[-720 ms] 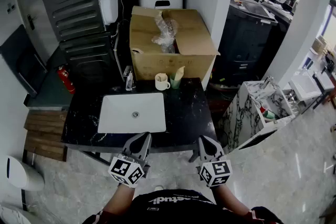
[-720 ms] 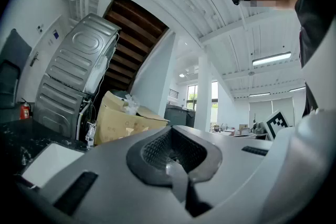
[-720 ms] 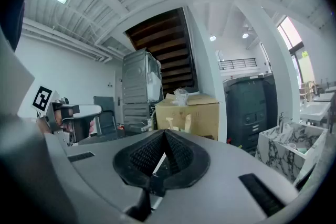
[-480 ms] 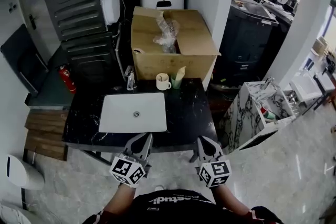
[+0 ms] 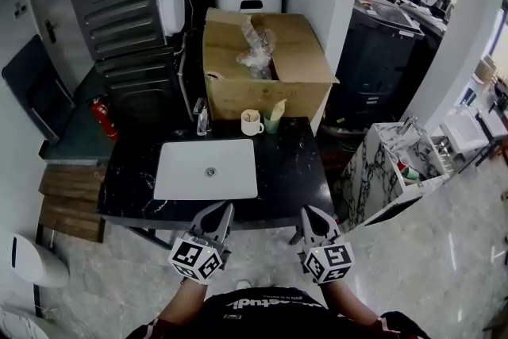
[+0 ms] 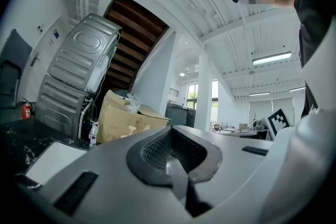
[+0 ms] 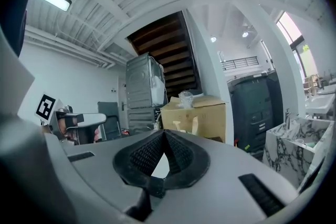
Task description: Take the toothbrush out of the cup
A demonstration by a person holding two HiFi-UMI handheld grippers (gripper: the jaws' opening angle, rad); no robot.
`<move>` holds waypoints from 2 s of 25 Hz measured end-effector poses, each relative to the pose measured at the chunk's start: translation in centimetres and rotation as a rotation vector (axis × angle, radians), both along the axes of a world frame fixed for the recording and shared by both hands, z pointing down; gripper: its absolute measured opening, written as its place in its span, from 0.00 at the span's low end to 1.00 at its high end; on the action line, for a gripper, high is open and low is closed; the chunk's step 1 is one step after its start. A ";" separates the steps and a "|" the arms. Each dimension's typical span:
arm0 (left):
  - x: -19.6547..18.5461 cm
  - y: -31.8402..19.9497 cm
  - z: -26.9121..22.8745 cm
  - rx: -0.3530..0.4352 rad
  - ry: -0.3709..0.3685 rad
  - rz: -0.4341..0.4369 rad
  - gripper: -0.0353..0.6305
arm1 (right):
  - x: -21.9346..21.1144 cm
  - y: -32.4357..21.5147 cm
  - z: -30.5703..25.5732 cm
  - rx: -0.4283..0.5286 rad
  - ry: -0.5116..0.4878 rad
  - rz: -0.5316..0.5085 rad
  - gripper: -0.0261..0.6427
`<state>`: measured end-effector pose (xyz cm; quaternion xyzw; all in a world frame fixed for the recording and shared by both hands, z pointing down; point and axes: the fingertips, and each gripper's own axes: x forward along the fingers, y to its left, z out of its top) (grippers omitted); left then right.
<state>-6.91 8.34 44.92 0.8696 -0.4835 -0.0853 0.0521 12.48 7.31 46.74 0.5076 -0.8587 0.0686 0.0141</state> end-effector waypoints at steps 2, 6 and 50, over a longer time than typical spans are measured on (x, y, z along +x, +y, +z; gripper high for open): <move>-0.6 -0.1 0.0 -0.001 0.005 -0.001 0.07 | -0.5 0.0 0.1 -0.003 -0.003 0.003 0.09; -1.7 -0.4 0.1 0.000 0.012 0.008 0.07 | -1.6 0.0 0.1 -0.004 -0.007 0.013 0.09; 0.0 -29.7 0.0 -0.008 -0.015 -0.015 0.08 | -2.0 -29.8 0.9 -0.003 -0.048 -0.057 0.10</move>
